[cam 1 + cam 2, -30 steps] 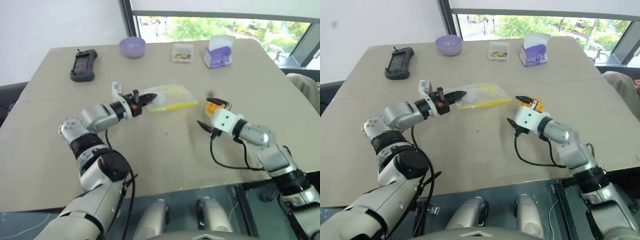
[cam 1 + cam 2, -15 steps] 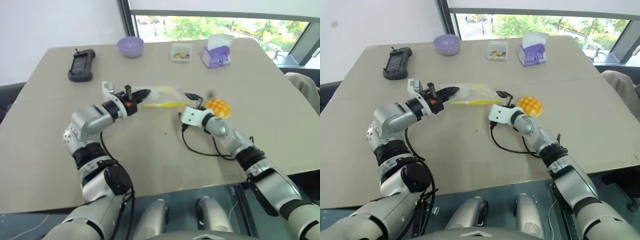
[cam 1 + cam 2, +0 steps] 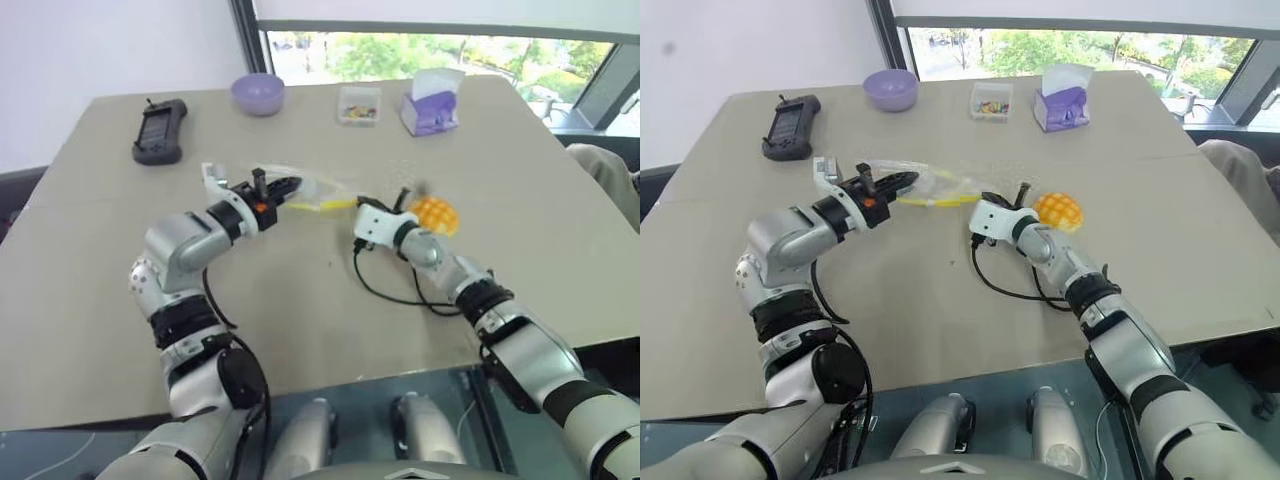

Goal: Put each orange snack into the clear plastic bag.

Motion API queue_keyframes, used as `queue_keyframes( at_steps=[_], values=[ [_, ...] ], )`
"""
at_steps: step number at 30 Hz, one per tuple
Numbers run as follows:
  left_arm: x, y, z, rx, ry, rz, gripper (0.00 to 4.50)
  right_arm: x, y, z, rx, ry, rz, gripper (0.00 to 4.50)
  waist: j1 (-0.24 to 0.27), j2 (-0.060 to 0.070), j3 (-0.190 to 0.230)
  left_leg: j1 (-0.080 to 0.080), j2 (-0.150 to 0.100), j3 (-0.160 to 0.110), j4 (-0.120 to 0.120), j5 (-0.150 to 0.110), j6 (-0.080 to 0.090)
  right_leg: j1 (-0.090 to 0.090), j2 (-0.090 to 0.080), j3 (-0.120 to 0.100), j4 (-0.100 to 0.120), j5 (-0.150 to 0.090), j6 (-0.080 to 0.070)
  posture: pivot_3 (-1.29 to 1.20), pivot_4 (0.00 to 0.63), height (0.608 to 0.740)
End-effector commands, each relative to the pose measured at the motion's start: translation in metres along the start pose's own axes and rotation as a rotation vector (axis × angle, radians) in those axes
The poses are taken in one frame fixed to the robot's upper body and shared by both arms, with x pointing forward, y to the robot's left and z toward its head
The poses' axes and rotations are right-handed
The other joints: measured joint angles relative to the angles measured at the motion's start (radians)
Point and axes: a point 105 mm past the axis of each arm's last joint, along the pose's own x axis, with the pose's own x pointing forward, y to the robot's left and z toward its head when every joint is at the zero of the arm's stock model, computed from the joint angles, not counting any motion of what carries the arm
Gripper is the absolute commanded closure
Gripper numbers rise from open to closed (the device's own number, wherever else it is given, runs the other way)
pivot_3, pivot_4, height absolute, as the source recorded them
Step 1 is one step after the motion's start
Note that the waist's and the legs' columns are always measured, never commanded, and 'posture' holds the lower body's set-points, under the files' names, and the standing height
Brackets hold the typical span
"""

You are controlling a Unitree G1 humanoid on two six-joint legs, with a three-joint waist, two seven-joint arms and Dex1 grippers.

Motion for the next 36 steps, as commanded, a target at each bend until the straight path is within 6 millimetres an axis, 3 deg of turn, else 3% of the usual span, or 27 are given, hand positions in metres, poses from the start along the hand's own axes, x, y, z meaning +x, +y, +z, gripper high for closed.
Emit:
queue_keyframes(
  at_steps=[1,5,6,7,9,15,18,22,26,36],
  values=[
    [-0.01,-0.013,0.002,0.114,0.008,-0.029,4.5,0.003,-0.03,0.01,-0.001,-0.045,-0.093,4.48,-0.006,0.0,0.0,0.0,0.0,0.0,0.0,0.0,0.0,0.0,0.0,0.0,0.0,0.0,0.0,0.0,0.15,0.74],
    [-0.025,-0.006,0.001,0.375,0.061,0.086,4.5,0.004,-0.043,0.01,-0.022,-0.047,-0.105,4.48,-0.017,0.0,0.0,0.0,0.0,0.0,0.0,0.0,0.0,0.0,0.0,0.0,0.0,0.0,0.0,0.0,0.15,0.74],
    [-0.029,-0.005,0.001,0.472,0.074,0.126,4.0,0.004,-0.045,0.011,-0.03,-0.049,-0.101,4.5,-0.022,0.0,0.0,0.0,0.0,0.0,0.0,0.0,0.0,0.0,0.0,0.0,0.0,0.0,0.0,0.0,0.15,0.74],
    [-0.032,-0.004,0.001,0.533,0.084,0.147,3.85,0.004,-0.046,0.011,-0.035,-0.05,-0.098,4.5,-0.021,0.0,0.0,0.0,-0.001,0.0,-0.002,0.0,0.0,-0.001,0.001,0.001,0.0,0.0,0.0,0.0,0.15,0.74],
    [-0.041,-0.01,0.004,0.729,0.074,0.166,3.05,0.004,-0.046,0.01,-0.036,-0.05,-0.085,4.5,-0.022,0.0,0.0,0.0,0.0,0.0,-0.003,0.0,0.0,-0.001,0.001,0.001,0.0,0.0,0.0,0.0,0.15,0.74],
    [-0.065,-0.017,-0.009,1.528,0.184,0.177,3.05,0.003,-0.039,0.008,-0.037,-0.045,-0.014,4.5,-0.035,0.001,0.001,0.0,0.0,0.004,-0.009,0.0,0.0,-0.004,0.002,0.004,-0.003,-0.001,-0.001,0.0,0.15,0.74],
    [-0.064,-0.022,-0.02,1.766,0.223,0.11,3.05,0.005,-0.038,0.011,-0.037,-0.051,0.004,4.5,-0.031,0.001,0.001,0.0,0.002,0.004,-0.01,0.0,0.0,-0.004,0.003,0.005,-0.003,-0.001,-0.002,0.0,0.15,0.74],
    [-0.058,-0.015,-0.044,1.944,0.303,0.053,3.05,0.008,-0.037,0.018,-0.026,-0.069,0.023,4.5,-0.029,0.002,0.002,0.0,0.002,0.004,-0.01,0.0,0.0,-0.004,0.003,0.005,-0.004,-0.001,-0.002,0.0,0.15,0.74],
    [-0.054,-0.006,-0.059,2.0,0.337,0.047,3.05,0.009,-0.039,0.024,-0.005,-0.086,0.033,4.5,-0.03,0.002,0.002,-0.001,0.003,0.005,-0.011,0.0,0.0,-0.006,0.003,0.006,-0.004,-0.001,-0.002,0.0,0.15,0.74],
    [-0.048,0.002,-0.057,2.005,0.317,0.178,3.05,0.014,-0.048,0.033,0.043,-0.092,0.047,4.5,-0.033,0.002,0.003,-0.002,0.004,0.006,-0.01,0.0,0.0,-0.008,0.004,0.007,-0.001,-0.001,-0.002,0.0,0.15,0.74]
  ],
)
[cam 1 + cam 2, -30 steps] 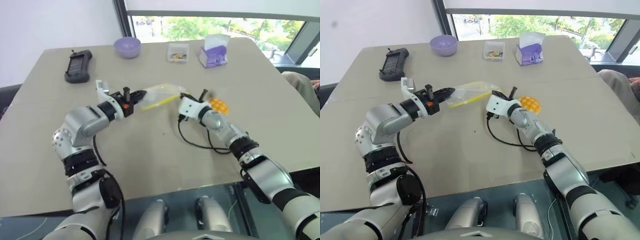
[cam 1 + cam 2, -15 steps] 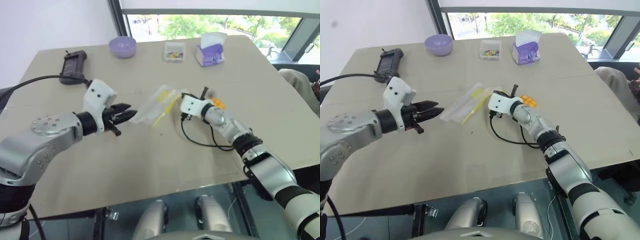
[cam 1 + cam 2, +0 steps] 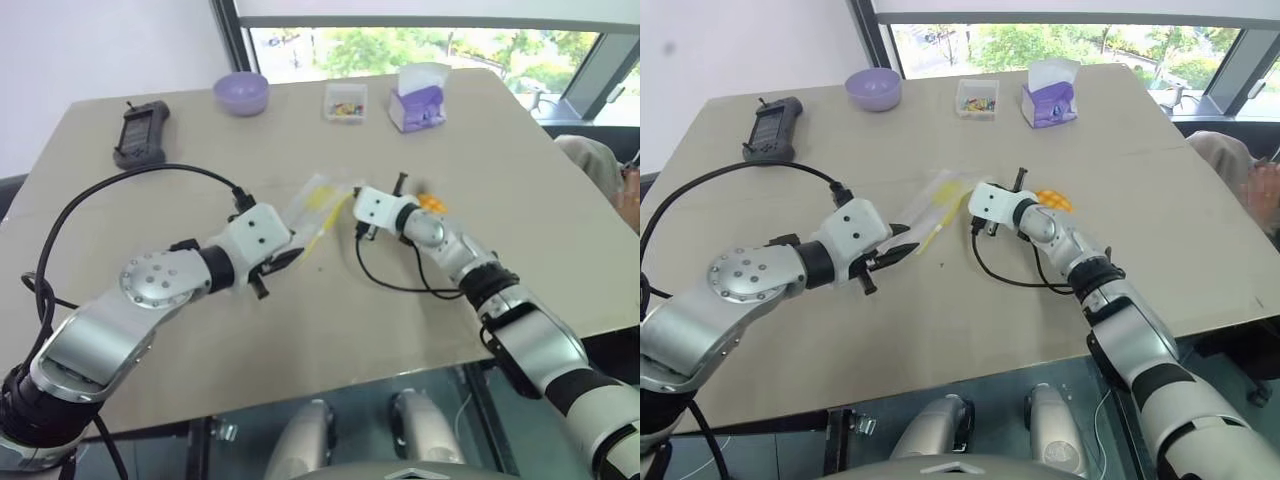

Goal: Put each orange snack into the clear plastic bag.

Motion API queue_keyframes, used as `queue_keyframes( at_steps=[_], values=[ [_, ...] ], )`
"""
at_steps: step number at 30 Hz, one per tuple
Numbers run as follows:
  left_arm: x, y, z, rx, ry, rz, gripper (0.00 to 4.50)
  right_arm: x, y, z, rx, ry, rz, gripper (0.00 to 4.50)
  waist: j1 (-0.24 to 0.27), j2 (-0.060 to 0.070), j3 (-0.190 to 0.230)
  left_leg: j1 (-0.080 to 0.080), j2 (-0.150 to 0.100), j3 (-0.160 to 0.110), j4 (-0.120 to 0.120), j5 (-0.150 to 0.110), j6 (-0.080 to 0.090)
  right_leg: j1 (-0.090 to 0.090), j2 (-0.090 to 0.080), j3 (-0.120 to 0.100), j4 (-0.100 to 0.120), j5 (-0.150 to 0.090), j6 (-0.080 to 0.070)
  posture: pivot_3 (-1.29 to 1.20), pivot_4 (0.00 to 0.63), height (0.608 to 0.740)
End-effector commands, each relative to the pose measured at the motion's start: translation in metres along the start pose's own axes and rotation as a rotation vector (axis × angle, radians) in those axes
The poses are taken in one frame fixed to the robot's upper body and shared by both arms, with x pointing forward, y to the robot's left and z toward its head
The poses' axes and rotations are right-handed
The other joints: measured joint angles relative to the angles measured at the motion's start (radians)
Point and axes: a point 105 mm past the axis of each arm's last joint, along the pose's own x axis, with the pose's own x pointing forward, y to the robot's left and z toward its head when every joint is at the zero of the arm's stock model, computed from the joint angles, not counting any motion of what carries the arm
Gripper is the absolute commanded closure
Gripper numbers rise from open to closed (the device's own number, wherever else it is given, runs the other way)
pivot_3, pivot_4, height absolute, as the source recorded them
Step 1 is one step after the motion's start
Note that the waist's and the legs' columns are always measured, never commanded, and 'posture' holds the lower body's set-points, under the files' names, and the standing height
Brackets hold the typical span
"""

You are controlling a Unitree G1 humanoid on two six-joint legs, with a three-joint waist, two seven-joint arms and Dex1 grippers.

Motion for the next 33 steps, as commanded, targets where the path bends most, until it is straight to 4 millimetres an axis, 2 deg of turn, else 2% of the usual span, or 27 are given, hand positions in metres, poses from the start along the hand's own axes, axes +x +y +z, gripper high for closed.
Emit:
queue_keyframes(
  at_steps=[1,4,7,11,23,27,28,30,33],
  values=[
    [-0.001,0.003,0.012,0.033,-0.029,0.046,3.05,0.005,-0.024,0.023,-0.002,-0.064,-0.054,4.5,-0.001,0.0,0.0,0.0,0.0,0.0,0.0,0.0,0.0,0.0,0.0,0.0,0.0,0.0,0.0,0.0,0.15,0.74],
    [0.001,-0.002,0.01,-0.003,-0.032,0.029,3.05,0.006,-0.022,0.027,0.005,-0.072,-0.045,4.5,-0.001,0.0,0.0,0.0,0.001,0.0,0.0,0.0,0.0,0.0,0.0,0.0,0.0,0.0,0.0,0.0,0.15,0.74],
    [0.001,-0.005,0.008,-0.086,-0.049,0.024,2.29,0.007,-0.021,0.03,0.021,-0.079,-0.04,4.5,-0.002,0.0,0.0,0.0,0.001,0.001,0.0,0.0,0.0,0.0,0.0,0.001,0.001,0.0,0.0,0.0,0.15,0.74],
    [-0.001,-0.005,0.006,-0.101,-0.038,0.032,0.53,0.008,-0.021,0.032,0.042,-0.076,-0.043,4.5,-0.001,0.0,0.0,0.0,0.001,0.001,0.0,0.0,0.0,-0.001,0.0,0.001,0.001,0.0,0.0,0.0,0.15,0.74],
    [0.007,-0.004,0.007,-0.066,-0.017,0.081,0.53,0.01,-0.019,0.037,0.051,-0.08,-0.035,4.5,-0.001,0.0,0.0,0.0,0.001,0.001,0.001,0.0,0.0,-0.001,0.0,0.001,0.001,0.0,0.0,0.0,0.15,0.74],
    [0.01,-0.001,0.01,-0.047,-0.009,0.084,1.72,0.01,-0.019,0.037,0.05,-0.078,-0.037,4.5,-0.001,0.0,0.0,0.0,0.001,0.001,0.001,0.0,0.0,-0.001,0.0,0.001,0.001,0.0,0.0,0.0,0.15,0.74],
    [0.011,-0.001,0.011,-0.044,-0.011,0.084,2.27,0.01,-0.02,0.037,0.05,-0.078,-0.039,4.5,-0.001,0.0,0.0,0.0,0.001,0.001,0.001,0.0,0.0,-0.001,0.0,0.001,0.001,0.0,0.0,0.0,0.15,0.74],
    [0.013,-0.001,0.013,-0.044,-0.008,0.085,3.05,0.01,-0.019,0.038,0.049,-0.08,-0.04,4.5,-0.002,0.0,0.0,0.0,0.001,0.001,0.001,0.0,0.0,-0.001,0.0,0.001,0.001,0.0,0.0,0.0,0.15,0.74],
    [0.015,0.0,0.013,-0.035,0.006,0.081,4.47,0.008,-0.019,0.038,0.046,-0.08,-0.042,4.5,-0.002,0.0,0.0,0.0,0.001,0.001,0.001,0.0,0.0,-0.001,0.0,0.001,0.001,0.0,0.0,0.0,0.15,0.74]
  ],
)
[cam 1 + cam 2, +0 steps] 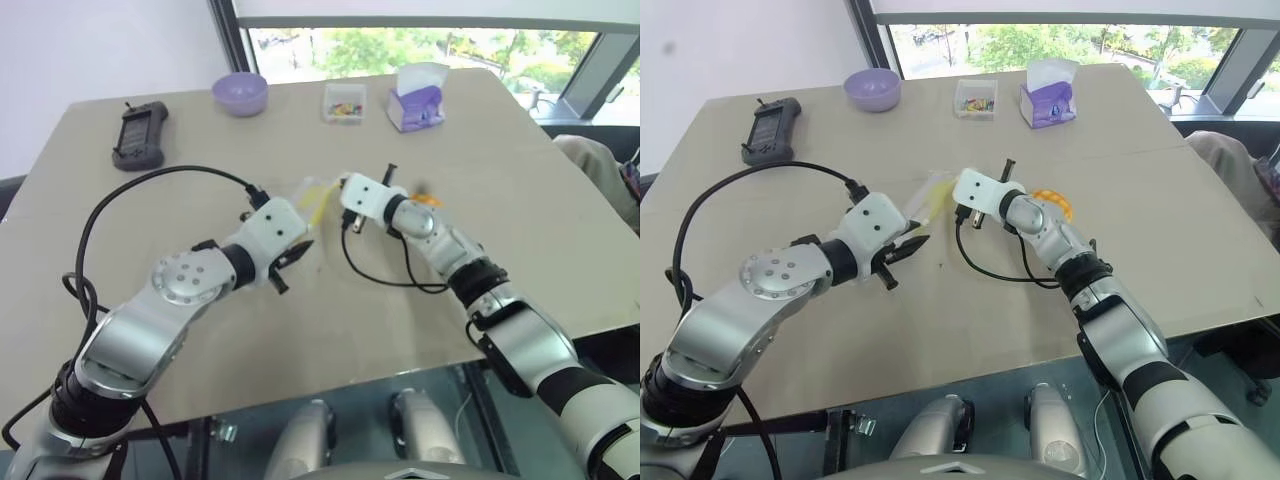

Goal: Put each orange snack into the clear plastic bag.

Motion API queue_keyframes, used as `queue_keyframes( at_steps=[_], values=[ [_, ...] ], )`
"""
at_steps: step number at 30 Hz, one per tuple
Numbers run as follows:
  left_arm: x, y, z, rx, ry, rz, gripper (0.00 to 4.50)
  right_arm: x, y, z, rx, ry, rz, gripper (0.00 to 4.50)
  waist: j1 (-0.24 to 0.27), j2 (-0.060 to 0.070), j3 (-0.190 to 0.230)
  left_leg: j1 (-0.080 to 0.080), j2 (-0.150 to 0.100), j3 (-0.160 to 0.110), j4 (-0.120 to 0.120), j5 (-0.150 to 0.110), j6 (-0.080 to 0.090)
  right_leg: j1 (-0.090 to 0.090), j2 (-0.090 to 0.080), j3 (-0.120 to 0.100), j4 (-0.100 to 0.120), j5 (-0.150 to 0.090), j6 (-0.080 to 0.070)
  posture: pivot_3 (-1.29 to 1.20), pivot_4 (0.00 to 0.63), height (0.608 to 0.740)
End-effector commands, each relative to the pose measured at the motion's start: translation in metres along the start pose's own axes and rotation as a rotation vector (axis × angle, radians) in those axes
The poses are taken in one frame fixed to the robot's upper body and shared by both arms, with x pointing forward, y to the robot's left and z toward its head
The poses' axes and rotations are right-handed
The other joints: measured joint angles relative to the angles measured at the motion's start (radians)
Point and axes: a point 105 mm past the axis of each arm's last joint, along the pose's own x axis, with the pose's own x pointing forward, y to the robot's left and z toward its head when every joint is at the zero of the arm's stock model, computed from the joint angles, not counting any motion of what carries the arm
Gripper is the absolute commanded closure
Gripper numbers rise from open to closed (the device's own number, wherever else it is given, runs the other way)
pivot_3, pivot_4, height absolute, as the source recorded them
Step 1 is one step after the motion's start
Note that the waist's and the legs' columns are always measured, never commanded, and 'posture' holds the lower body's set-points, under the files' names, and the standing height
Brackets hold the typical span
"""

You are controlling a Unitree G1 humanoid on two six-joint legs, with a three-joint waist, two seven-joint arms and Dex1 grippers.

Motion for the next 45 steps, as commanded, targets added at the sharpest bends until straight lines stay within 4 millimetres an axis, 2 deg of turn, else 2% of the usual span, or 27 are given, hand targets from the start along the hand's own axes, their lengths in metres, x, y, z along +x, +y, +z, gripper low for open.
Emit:
queue_keyframes(
  at_steps=[1,6,12,16,19,23,26,30,35,45],
  values=[
    [0.0,0.003,0.005,0.036,0.002,0.021,4.47,-0.001,-0.014,0.015,-0.012,-0.05,-0.045,4.5,0.0,0.0,0.0,0.0,0.0,0.0,0.0,0.0,0.0,0.0,0.0,0.0,0.0,0.0,0.0,0.0,0.15,0.74],
    [0.001,0.007,0.001,0.075,0.037,0.032,4.47,-0.005,-0.018,0.011,-0.014,-0.033,-0.061,4.5,0.0,0.0,0.0,0.0,0.0,0.0,0.0,0.0,0.0,0.0,0.0,0.0,0.0,0.0,0.0,0.0,0.15,0.74],
    [0.002,0.036,-0.016,0.202,0.089,0.116,4.47,-0.012,-0.029,0.002,-0.013,0.006,-0.097,4.5,0.0,0.0,0.0,0.0,0.0,0.0,0.0,0.0,0.0,-0.001,0.0,0.0,0.001,0.0,0.0,0.0,0.15,0.74],
    [0.0,0.043,-0.024,0.192,0.106,0.095,3.16,-0.016,-0.032,0.003,-0.01,0.009,-0.105,4.5,0.001,0.0,0.0,-0.001,0.0,0.001,0.0,0.0,0.0,-0.002,0.0,0.001,0.0,0.0,0.0,0.0,0.15,0.74],
    [-0.001,0.041,-0.026,0.21,0.124,0.082,1.77,-0.017,-0.029,0.008,-0.002,0.001,-0.105,4.5,0.002,0.0,0.0,-0.001,0.0,0.001,0.0,0.0,0.0,-0.002,0.0,0.001,0.0,0.0,0.0,0.0,0.15,0.74],
    [0.001,0.034,-0.021,0.217,0.116,0.088,1.77,-0.017,-0.021,0.018,0.025,-0.01,-0.099,4.5,-0.001,0.0,0.0,-0.002,0.0,0.001,0.0,0.0,0.0,-0.003,0.0,0.001,0.001,0.0,0.0,0.0,0.15,0.74],
    [0.001,0.021,-0.003,0.157,0.032,0.04,1.77,-0.017,-0.014,0.02,0.037,-0.006,-0.089,4.5,0.001,0.0,0.0,-0.002,0.0,0.001,0.001,0.0,0.0,-0.003,0.0,0.001,0.001,0.0,0.0,0.0,0.15,0.74],
    [-0.009,0.009,0.016,0.114,-0.056,-0.048,1.77,-0.017,-0.011,0.016,0.039,0.012,-0.08,4.5,0.002,0.0,0.0,-0.002,0.0,0.001,0.002,0.0,0.0,-0.003,0.0,0.001,0.001,0.0,0.0,0.0,0.15,0.74],
    [-0.019,0.008,0.012,0.133,0.001,-0.085,1.77,-0.016,-0.015,0.011,0.036,0.031,-0.088,4.5,-0.001,0.0,0.0,-0.002,0.001,0.001,0.002,0.0,0.0,-0.003,0.001,0.001,0.002,0.0,0.0,0.0,0.15,0.74],
    [-0.017,0.011,0.006,0.077,0.093,-0.033,1.77,-0.016,-0.016,0.014,0.032,0.022,-0.087,4.5,-0.001,0.0,0.0,-0.002,0.001,0.001,0.002,0.0,0.0,-0.002,0.001,0.001,0.002,0.0,0.0,0.0,0.15,0.74]
  ],
)
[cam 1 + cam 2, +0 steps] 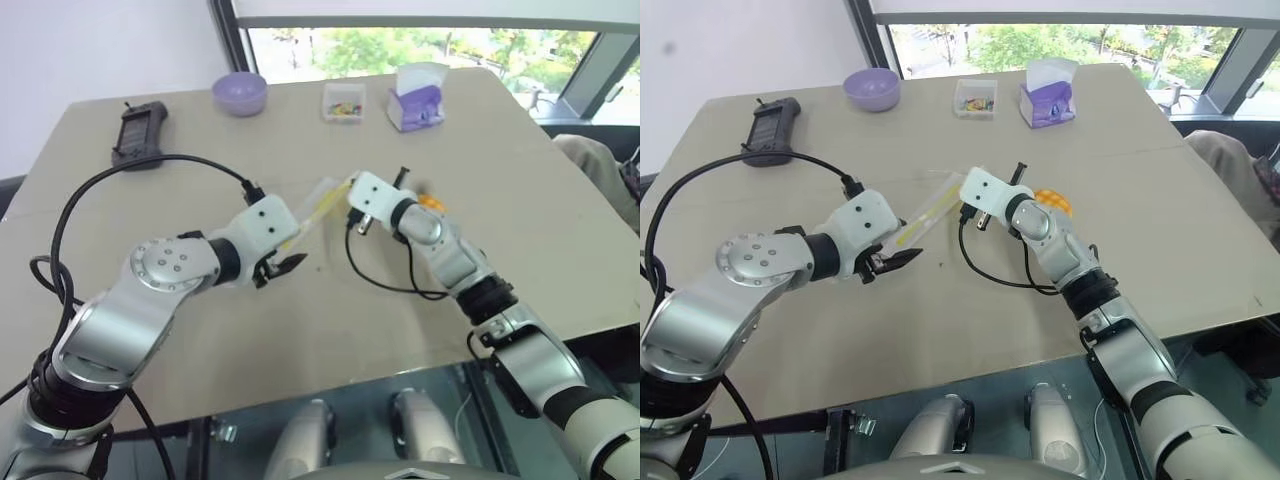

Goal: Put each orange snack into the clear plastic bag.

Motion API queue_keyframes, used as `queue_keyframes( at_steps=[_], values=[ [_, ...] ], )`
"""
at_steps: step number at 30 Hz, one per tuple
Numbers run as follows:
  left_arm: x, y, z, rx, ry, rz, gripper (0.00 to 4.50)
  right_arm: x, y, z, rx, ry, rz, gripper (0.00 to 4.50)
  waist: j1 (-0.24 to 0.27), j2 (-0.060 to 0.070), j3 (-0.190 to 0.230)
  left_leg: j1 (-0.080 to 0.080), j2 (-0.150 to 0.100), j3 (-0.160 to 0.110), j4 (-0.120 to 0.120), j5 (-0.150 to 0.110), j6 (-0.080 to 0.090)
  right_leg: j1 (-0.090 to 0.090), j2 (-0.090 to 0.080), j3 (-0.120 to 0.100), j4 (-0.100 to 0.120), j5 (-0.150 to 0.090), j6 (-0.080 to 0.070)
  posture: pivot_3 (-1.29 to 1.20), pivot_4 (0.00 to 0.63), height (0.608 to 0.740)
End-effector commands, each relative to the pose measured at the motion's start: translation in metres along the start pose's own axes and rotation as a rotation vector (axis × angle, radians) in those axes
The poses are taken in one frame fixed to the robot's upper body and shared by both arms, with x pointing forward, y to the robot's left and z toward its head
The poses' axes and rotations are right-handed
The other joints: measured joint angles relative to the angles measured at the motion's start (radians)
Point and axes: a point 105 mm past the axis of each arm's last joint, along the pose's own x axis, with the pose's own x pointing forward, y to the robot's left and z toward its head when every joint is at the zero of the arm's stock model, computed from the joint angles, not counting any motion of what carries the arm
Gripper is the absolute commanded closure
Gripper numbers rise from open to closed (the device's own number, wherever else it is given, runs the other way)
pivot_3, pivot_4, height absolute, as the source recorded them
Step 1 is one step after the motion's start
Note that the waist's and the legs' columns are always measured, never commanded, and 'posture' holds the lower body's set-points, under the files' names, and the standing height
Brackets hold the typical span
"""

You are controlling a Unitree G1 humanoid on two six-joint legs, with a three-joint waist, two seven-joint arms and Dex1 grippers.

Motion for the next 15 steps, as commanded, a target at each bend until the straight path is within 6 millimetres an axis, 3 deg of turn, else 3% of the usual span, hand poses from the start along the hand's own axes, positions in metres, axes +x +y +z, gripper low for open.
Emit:
queue_keyframes(
  at_steps=[1,8,9,15],
  values=[
    [-0.0025,0.0031,0.0088,0.037,-0.019,0.041,1.77,0.0009,-0.0118,0.0168,-0.019,-0.052,-0.034,4.5,0.0,0.0,0.0,0.0,0.0,0.0,0.0,0.0,0.0,0.0,0.0,0.0,0.0,0.0,0.0,0.0,0.15,0.74],
    [0.002,0.003,0.0062,0.053,-0.005,0.046,1.77,0.0005,-0.0118,0.0177,-0.02,-0.054,-0.036,4.5,0.001,0.0,0.0,0.0,0.0,0.0,0.0,0.0,0.0,0.0,0.0,0.0,0.0,0.0,0.0,0.0,0.15,0.74],
    [0.0025,0.0031,0.0062,0.053,-0.007,0.047,2.29,0.0004,-0.0119,0.0178,-0.02,-0.055,-0.037,4.5,0.0,0.0,0.0,0.0,0.0,0.0,0.0,0.0,0.0,0.0,0.0,0.0,0.0,0.0,0.0,0.0,0.15,0.74],
    [0.0063,0.0045,0.0049,0.064,-0.004,0.058,4.45,-0.001,-0.0116,0.0182,-0.024,-0.056,-0.041,4.5,0.001,0.0,0.0,0.0,0.0,0.0,0.0,0.0,0.0,0.0,0.0,0.0,0.0,0.0,0.0,0.0,0.15,0.74]
  ],
)
